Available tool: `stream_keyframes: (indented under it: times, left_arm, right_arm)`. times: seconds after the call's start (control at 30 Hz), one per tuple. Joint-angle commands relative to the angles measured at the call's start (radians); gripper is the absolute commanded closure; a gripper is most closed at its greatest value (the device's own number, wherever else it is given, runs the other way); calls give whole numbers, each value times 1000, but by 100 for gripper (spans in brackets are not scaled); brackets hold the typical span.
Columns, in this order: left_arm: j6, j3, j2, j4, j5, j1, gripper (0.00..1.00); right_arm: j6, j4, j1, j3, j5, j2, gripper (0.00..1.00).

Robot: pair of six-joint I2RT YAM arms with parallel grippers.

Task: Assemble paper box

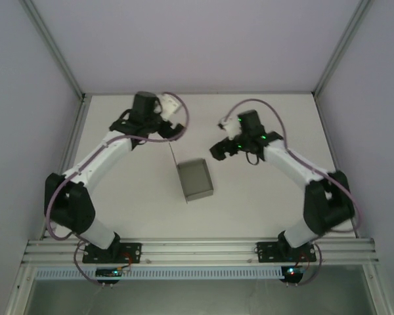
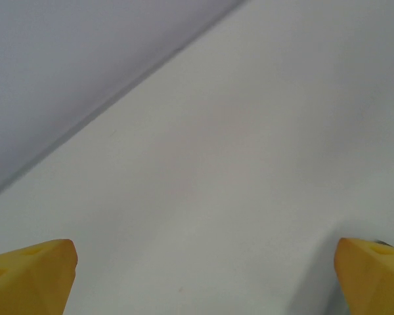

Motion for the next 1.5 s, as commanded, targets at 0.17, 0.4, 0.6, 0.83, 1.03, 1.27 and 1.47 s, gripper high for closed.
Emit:
stream_keyframes:
  times: [0.17,0.4,0.6,0.83,1.03,1.27,1.47]
  left_arm:
    - [-500,-329,-160,52,40,271,0]
    - [-578,-520,-298,66,21,320,1]
    - [-573,-522,-322,52,-12,322,0]
    - [-581,-512,-304,80,-12,321,0]
    - [-610,-493,-270,97,-26,321,0]
    - [-593,-438,-204,122,41,320,0]
    - [-505,-420,-155,185,161,277,1]
  right_arm:
    - [-574,-422,153,392,-22,386,12]
    - [-604,-453,194,548,51,563,20]
    - [-515,-382,200,554,76,603,67]
    - [-122,-183,171,373,225,455,94]
    - [603,-346,170,251,597,319,94]
    - [970,-575,202,190,631,322,88]
    - [966,-562,249,183,616,294,68]
